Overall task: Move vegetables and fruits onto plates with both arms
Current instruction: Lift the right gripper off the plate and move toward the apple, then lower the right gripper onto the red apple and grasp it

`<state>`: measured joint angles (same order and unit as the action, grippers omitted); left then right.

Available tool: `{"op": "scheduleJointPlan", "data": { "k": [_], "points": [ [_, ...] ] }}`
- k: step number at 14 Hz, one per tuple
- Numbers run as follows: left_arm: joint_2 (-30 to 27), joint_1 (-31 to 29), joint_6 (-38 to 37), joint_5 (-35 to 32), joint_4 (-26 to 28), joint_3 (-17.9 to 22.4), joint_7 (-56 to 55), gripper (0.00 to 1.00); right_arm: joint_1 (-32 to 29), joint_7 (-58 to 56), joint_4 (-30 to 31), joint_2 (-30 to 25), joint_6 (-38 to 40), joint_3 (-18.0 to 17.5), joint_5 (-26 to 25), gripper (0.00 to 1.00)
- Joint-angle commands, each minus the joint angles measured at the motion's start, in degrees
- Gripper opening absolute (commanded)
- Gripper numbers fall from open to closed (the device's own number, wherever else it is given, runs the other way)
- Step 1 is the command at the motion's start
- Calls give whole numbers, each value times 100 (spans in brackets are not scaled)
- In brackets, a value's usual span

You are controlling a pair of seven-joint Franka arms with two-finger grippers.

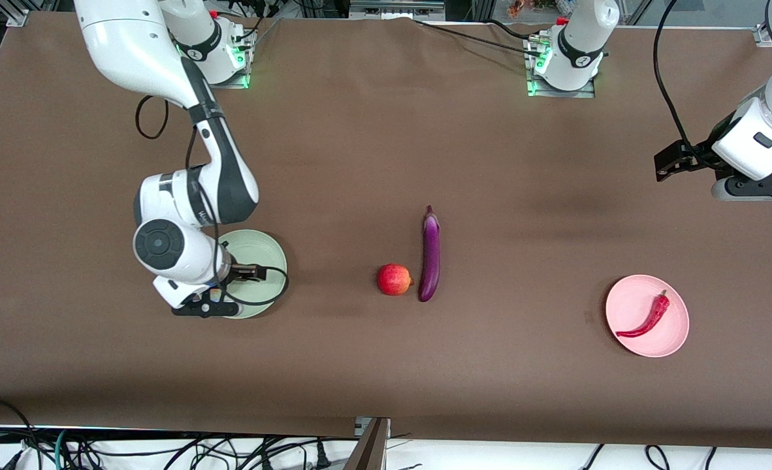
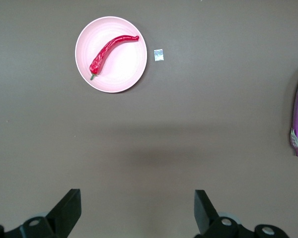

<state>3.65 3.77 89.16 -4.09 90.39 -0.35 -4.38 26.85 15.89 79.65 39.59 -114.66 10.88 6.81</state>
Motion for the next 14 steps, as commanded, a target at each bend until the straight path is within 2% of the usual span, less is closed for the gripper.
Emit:
{"op": "scheduleJointPlan", "data": {
  "k": [1, 4, 10, 14],
  "points": [
    [-66, 18, -39, 119, 57, 18, -19, 100, 276, 702, -10, -154, 5, -86, 206, 100],
    [-66, 18, -39, 119, 57, 9, -19, 100, 645, 1362, -169, -31, -222, -147, 207, 100],
    [30, 27, -66, 128, 101, -69, -2, 100, 1427, 3013, -169, 320, -1627, -165, 215, 100],
    [118, 10, -48, 128, 40, -79, -2, 100, 1805, 3657, -169, 707, -2788, -183, 189, 100]
  ]
}}
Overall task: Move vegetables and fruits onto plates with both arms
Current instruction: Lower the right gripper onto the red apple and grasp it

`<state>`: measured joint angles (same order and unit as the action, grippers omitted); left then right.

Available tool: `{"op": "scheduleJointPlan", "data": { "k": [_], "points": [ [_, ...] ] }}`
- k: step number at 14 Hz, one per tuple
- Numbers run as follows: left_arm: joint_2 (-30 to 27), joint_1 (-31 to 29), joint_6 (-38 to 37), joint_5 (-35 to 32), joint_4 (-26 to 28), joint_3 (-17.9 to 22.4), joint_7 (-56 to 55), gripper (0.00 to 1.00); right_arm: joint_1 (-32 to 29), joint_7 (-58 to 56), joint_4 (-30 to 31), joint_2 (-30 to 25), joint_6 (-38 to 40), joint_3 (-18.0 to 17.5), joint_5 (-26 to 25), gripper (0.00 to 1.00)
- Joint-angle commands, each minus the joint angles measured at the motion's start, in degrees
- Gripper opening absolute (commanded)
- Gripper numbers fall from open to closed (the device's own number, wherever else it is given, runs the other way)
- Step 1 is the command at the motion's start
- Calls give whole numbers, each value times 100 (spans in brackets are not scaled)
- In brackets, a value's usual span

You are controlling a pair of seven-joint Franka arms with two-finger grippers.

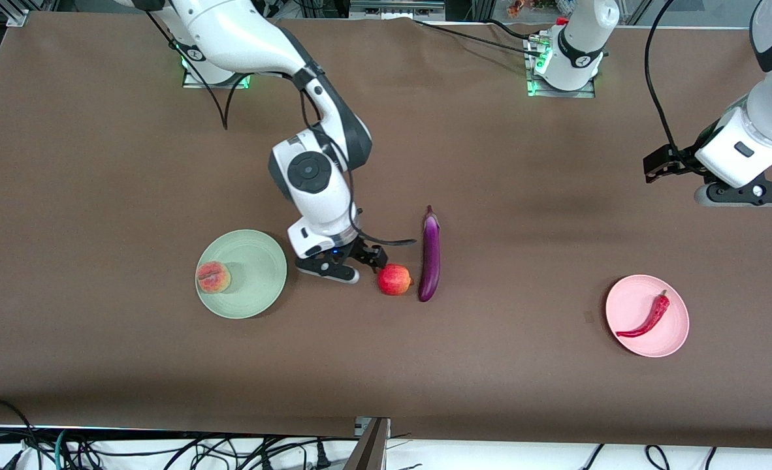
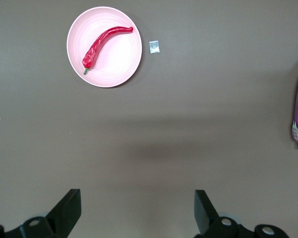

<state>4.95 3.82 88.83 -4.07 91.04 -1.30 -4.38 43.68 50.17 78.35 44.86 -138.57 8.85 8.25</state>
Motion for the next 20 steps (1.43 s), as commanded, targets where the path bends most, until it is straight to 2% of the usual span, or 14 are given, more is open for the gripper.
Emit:
{"op": "scheduleJointPlan", "data": {
  "k": [1, 7, 20],
  "points": [
    [-11, -12, -15, 125, -34, 16, -2, 100, 167, 247, -39, 251, -546, 20, 46, 100],
    [-11, -4, -15, 125, -34, 16, -10, 100, 352, 265, -39, 611, -1382, 38, -7, 100],
    [-11, 14, -32, 169, -34, 7, -10, 100, 484, 247, -118, 1060, -2208, 126, -350, 100]
  ]
}}
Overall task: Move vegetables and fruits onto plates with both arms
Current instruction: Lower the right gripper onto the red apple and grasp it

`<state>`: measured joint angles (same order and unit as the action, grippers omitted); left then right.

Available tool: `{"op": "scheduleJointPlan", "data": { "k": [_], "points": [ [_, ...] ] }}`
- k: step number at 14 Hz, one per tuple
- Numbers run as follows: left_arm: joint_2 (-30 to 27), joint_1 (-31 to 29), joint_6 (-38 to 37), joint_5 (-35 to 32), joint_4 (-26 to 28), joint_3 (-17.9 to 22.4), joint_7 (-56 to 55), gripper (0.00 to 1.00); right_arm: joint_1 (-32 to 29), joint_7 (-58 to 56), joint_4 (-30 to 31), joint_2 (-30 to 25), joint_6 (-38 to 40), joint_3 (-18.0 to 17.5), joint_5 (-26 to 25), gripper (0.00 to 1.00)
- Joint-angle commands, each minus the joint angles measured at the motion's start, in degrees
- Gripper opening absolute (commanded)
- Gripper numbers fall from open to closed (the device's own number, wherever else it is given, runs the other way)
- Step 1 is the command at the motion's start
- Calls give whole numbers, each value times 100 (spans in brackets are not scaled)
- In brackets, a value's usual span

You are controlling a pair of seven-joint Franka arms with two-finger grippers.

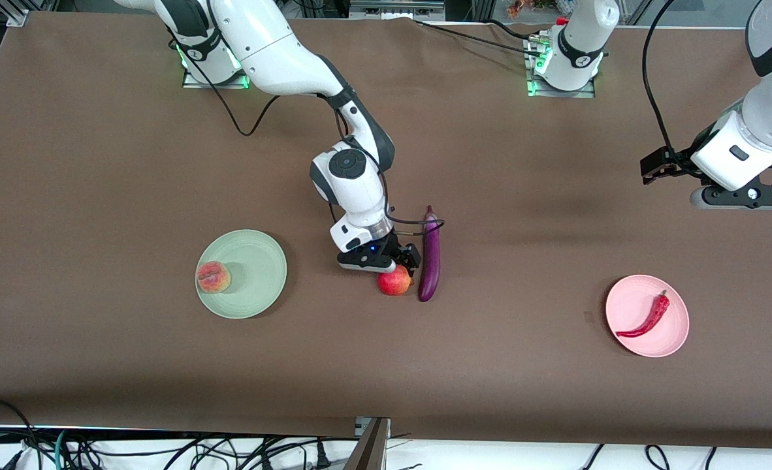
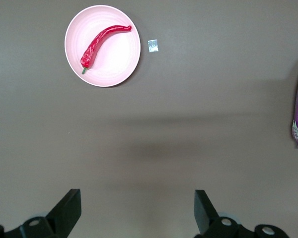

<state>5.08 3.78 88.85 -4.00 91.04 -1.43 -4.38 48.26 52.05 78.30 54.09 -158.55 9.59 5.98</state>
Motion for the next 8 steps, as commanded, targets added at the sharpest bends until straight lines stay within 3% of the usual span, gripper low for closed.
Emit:
{"op": "scheduleJointPlan", "data": {
  "k": [1, 2, 3, 6, 8],
  "points": [
    [-25, 18, -35, 163, -25, 20, -10, 100, 26, 60, -113, 180, -307, 60, -141, 99],
    [-25, 18, -43, 163, -25, 20, -10, 100, 17, 60, -104, 224, -421, 60, -141, 98],
    [-25, 18, -35, 163, -34, 20, -10, 100, 26, 60, -104, 250, -492, 60, -150, 88],
    [-16, 18, -26, 163, -34, 20, -10, 100, 8, 7, -95, 242, -492, 60, -158, 44],
    [-25, 18, -35, 163, -25, 20, -10, 100, -27, -71, -95, 198, -484, 69, -158, 29]
  ]
}}
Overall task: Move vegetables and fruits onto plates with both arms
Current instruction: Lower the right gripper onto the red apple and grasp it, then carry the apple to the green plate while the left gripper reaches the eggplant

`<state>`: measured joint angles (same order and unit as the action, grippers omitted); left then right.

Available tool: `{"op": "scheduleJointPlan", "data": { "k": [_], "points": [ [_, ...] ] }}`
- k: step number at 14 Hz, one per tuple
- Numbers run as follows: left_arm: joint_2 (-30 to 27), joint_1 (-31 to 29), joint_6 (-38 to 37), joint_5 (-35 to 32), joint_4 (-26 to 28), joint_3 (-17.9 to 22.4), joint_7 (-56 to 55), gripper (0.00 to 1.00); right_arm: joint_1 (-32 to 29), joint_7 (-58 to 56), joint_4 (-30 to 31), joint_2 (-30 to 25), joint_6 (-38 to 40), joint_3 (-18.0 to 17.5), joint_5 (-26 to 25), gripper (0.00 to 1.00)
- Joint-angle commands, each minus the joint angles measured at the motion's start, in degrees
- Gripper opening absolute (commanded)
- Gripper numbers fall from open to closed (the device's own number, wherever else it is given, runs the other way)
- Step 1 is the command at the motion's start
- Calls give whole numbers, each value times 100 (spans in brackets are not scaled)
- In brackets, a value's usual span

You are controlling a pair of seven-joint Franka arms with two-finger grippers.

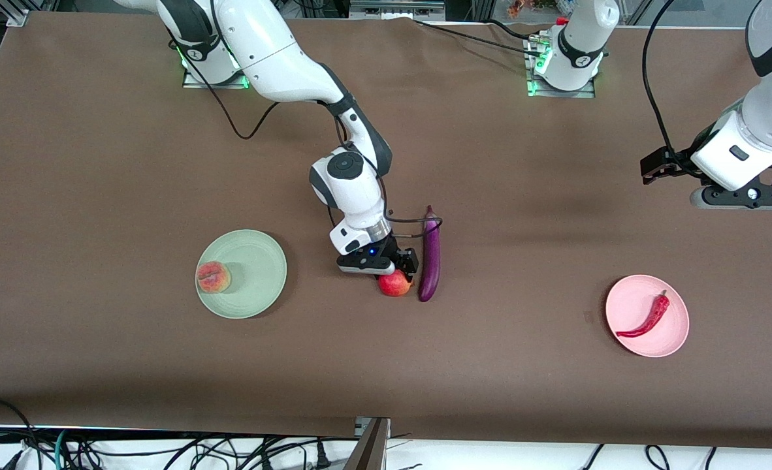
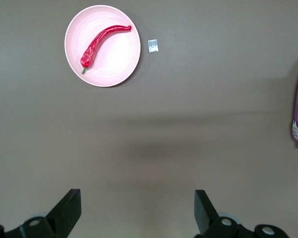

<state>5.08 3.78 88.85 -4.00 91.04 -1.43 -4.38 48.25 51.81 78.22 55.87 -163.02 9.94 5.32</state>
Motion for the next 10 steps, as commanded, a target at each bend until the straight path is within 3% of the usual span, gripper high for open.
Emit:
{"op": "scheduleJointPlan", "data": {
  "k": [1, 5, 10],
  "points": [
    [-25, 18, -34, 180, -25, 20, -10, 100, -26, -83, -87, -14, 42, 95, -84, 29],
    [-16, 18, -34, 197, -25, 20, -10, 100, -192, -250, -96, -602, 1409, 140, -58, 29],
    [334, 202, -113, 329, 10, -199, -19, 100, -920, -1636, -87, -1332, 3756, 114, 39, 29]
  ]
}}
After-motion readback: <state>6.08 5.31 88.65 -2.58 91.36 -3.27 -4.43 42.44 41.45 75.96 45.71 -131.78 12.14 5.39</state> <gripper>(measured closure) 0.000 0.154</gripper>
